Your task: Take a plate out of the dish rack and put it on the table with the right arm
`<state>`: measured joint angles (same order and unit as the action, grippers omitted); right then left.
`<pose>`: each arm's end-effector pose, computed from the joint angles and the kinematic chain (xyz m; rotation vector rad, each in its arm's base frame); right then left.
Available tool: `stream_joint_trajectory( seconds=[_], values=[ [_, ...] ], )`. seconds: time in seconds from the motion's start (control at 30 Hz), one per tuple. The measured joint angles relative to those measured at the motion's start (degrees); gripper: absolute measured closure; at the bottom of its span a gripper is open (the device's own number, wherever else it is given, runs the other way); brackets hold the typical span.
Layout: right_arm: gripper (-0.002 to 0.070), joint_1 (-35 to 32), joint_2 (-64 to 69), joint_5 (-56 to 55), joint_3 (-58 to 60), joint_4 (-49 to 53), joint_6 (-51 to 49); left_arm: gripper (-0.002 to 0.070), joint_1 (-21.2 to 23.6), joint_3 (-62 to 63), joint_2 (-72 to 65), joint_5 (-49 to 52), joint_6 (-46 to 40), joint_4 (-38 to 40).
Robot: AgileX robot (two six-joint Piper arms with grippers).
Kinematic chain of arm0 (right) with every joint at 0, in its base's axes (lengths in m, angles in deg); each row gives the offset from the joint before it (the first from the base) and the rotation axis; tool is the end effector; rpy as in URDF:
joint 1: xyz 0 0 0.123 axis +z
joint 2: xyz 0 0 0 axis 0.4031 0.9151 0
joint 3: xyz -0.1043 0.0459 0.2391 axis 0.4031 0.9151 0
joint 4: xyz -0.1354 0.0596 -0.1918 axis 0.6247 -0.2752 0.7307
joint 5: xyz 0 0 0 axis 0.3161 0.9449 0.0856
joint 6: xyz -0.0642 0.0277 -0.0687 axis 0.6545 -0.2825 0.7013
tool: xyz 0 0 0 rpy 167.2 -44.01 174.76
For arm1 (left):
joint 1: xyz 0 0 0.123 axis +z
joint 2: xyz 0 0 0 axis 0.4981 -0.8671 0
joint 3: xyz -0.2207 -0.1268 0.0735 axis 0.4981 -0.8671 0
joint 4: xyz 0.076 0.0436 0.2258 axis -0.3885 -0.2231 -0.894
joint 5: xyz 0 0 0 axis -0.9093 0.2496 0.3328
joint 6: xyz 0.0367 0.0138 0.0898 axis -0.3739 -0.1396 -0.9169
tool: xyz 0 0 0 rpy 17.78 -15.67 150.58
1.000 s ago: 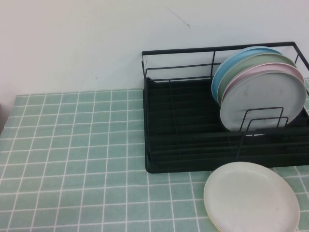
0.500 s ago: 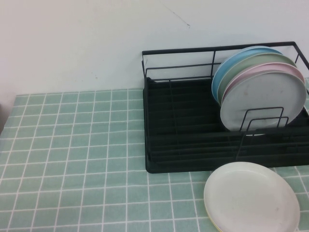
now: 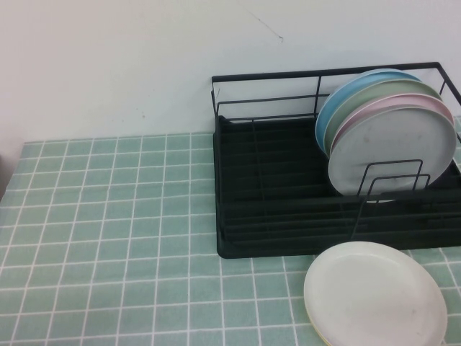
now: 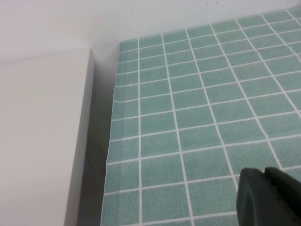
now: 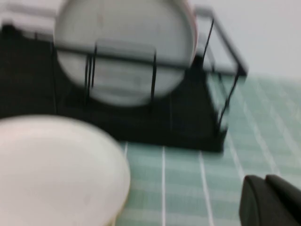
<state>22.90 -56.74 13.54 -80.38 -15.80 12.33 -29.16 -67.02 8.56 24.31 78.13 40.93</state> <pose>0.0724 0.0029 0.1787 -0.1722 1.7681 -0.1015 0.0705 0.0048 0.1771 0.0331 1.8195 0.1024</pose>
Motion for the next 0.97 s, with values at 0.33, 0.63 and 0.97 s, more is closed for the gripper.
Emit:
stream_joint_trajectory(
  seconds=[0.33, 0.63, 0.97],
  values=[
    [0.0678, 0.0, 0.0, 4.3, -0.4, 4.7, -3.7, 0.0678, 0.0, 0.0, 0.0, 0.0, 0.0, 0.0],
    [0.0678, 0.0, 0.0, 4.3, -0.4, 4.8, -3.7, 0.0678, 0.0, 0.0, 0.0, 0.0, 0.0, -0.1],
    [0.0678, 0.0, 0.0, 4.3, -0.4, 4.8, -3.7, 0.0678, 0.0, 0.0, 0.0, 0.0, 0.0, -0.1]
  ],
)
